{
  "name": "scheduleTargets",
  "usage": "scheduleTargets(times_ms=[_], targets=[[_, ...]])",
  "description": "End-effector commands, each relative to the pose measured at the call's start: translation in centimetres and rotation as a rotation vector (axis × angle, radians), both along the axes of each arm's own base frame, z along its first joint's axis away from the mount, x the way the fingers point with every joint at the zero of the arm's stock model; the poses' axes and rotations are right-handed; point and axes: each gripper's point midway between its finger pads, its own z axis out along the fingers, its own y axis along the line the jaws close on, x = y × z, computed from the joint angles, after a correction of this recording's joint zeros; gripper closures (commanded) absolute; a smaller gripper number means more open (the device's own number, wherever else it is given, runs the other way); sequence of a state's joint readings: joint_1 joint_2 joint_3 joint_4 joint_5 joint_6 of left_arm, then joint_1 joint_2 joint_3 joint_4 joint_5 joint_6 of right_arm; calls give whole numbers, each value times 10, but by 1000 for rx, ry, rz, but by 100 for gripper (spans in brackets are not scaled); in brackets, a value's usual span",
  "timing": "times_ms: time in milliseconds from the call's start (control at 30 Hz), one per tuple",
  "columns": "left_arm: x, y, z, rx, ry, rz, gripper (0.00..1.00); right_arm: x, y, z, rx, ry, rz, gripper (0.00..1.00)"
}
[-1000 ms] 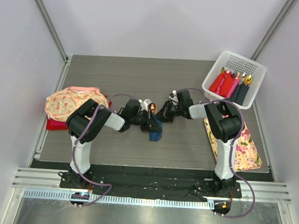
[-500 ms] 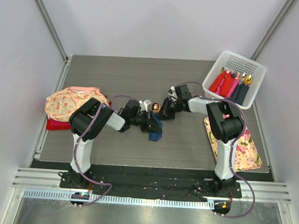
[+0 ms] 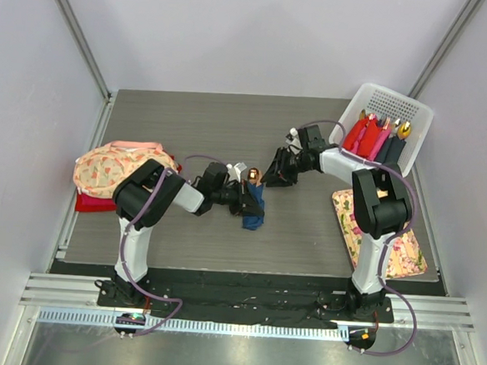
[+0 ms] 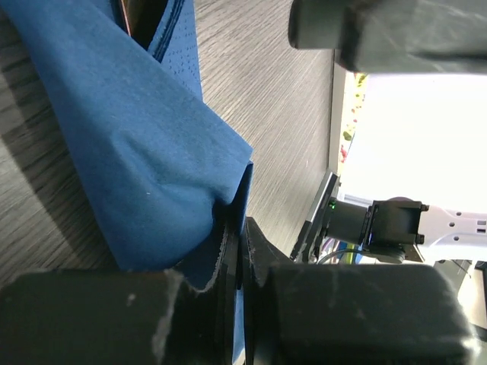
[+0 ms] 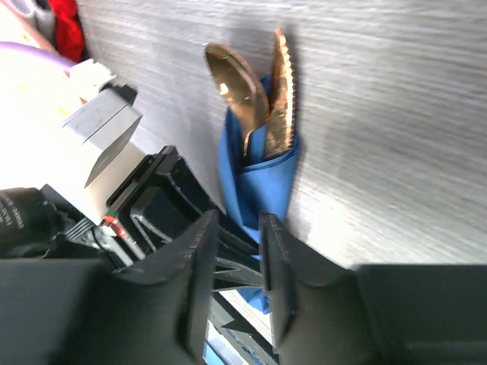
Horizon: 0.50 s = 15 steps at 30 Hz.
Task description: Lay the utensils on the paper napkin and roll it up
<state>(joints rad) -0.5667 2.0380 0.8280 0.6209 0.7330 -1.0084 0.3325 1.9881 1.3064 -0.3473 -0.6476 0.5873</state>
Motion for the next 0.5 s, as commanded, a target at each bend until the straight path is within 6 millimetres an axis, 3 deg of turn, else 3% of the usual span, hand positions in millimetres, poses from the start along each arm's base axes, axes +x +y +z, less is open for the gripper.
scheduleTargets(times_ms=[0,33,167,300,467], targets=[[-9,15,-39,107,39,2,88,-10,3,17,31,-38,46,57],[-9,15,-37,101,34,-4,87,-10,3,16,33,-39,46,50],[-12,12,-32,72,13,-33,74,-12,3,4,27,-22,46,40],[-15,10,-32,54,22,-48,56,-16,3,-8,19,4,54,40],[-15,9,-30,43,12,-59,51,-18,3,-16,-2,-4,72,39]])
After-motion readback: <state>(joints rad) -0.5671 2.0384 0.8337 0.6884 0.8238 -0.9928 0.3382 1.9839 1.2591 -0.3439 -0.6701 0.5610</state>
